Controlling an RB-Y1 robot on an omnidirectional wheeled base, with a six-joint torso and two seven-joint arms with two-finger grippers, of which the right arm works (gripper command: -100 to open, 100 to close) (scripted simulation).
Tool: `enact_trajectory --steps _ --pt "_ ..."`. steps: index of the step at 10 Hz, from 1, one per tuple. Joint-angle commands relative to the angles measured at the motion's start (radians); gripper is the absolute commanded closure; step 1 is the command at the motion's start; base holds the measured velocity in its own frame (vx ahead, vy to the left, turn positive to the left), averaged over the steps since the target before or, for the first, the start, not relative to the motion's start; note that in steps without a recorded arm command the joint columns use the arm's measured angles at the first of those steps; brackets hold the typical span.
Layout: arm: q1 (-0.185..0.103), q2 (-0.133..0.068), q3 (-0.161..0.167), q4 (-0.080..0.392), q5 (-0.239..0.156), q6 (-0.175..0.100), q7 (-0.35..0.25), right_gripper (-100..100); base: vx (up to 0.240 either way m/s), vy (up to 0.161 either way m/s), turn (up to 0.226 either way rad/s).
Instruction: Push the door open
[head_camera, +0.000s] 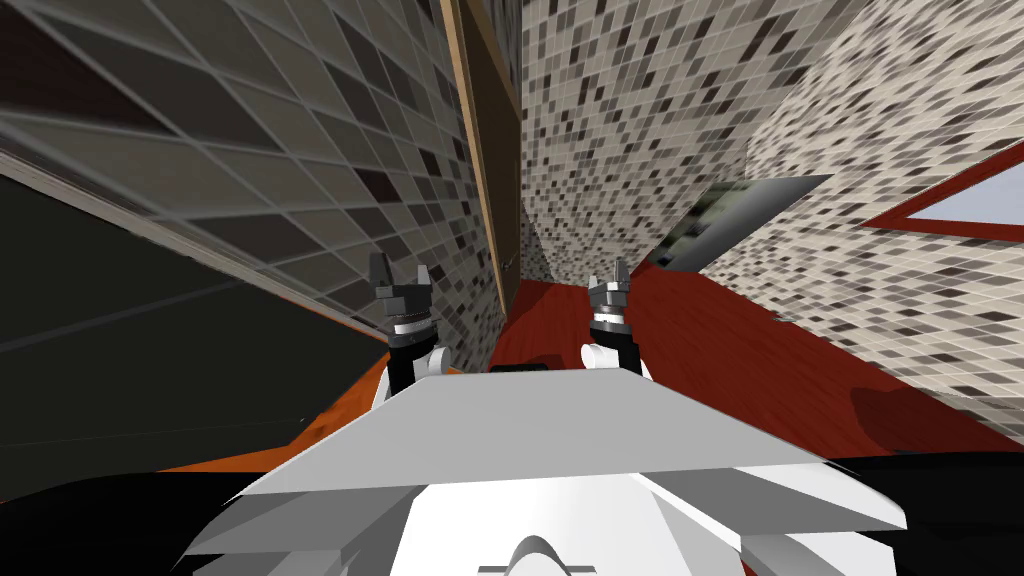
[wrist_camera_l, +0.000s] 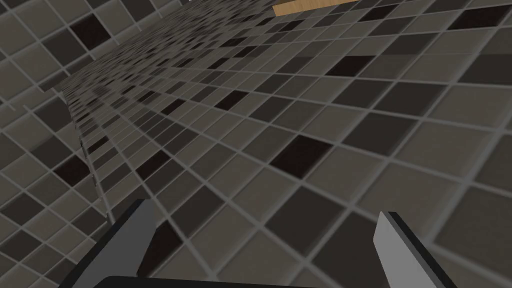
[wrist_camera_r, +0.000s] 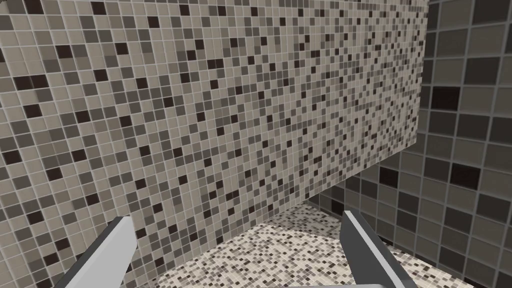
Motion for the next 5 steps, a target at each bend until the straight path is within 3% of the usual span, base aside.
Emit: enact_trajectory --steps 1,5 --pt "-0.006 -0.008 0.003 0.013 0.002 -0.002 -0.001 -100 -0.013 -0.112 -0.005" --pt "-0.023 -0.025 0.010 0.044 0.008 -0.008 -0.005 -100 0.002 -0.189 0.004"
